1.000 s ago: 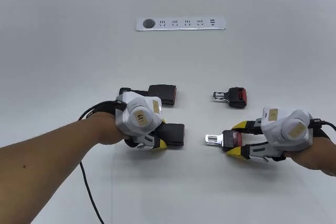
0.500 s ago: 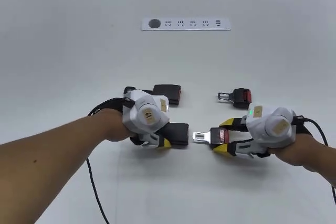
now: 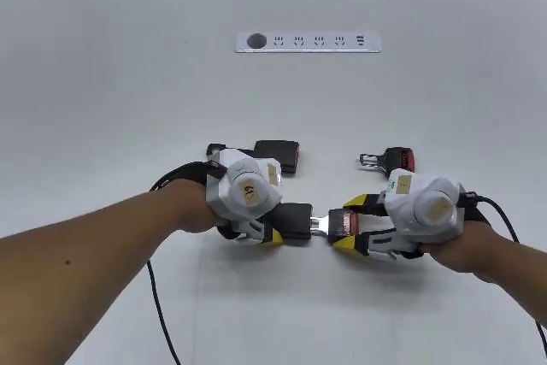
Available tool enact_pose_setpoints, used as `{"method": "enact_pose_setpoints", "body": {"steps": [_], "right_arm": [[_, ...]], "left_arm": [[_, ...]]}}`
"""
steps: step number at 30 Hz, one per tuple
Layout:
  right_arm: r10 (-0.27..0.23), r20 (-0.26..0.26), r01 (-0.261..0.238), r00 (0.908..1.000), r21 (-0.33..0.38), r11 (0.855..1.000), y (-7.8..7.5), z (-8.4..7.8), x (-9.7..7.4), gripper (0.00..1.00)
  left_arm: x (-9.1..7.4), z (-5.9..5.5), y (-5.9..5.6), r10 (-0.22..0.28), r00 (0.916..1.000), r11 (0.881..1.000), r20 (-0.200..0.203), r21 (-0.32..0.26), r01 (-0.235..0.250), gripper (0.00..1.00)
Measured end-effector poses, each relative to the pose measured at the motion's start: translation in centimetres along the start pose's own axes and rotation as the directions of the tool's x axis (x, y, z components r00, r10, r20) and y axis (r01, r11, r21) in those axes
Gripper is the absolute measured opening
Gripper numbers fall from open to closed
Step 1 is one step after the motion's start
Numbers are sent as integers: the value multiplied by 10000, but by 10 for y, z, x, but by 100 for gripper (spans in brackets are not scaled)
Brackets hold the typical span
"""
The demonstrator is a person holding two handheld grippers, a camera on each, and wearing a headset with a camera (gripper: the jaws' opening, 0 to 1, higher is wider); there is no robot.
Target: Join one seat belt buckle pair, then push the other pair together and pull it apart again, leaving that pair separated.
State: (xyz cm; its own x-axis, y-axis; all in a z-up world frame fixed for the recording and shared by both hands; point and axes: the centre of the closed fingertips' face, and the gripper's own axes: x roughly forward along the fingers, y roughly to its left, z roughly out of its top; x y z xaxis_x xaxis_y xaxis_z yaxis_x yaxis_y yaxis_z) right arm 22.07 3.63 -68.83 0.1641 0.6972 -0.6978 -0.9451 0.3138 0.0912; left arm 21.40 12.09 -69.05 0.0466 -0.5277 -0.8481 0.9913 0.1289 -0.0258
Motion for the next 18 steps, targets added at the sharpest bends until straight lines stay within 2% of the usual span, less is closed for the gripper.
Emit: {"method": "enact_pose_setpoints", "body": {"steps": [6, 11, 18], "right_arm": [[-34, 84, 33, 10000, 117, 9999, 3, 2, 4, 35], [14, 69, -14, 10000, 124, 9999, 5, 4, 8, 35], [29, 116, -31, 9999, 178, 9998, 6, 8, 14, 34]], "left_arm": [[0, 0, 0, -47, 10000, 10000, 77, 65, 46, 34], [0, 0, 0, -327, 9987, 9980, -385, 524, 347, 33], [0, -1, 0, -404, 9986, 9971, -344, 628, 425, 33]]}}
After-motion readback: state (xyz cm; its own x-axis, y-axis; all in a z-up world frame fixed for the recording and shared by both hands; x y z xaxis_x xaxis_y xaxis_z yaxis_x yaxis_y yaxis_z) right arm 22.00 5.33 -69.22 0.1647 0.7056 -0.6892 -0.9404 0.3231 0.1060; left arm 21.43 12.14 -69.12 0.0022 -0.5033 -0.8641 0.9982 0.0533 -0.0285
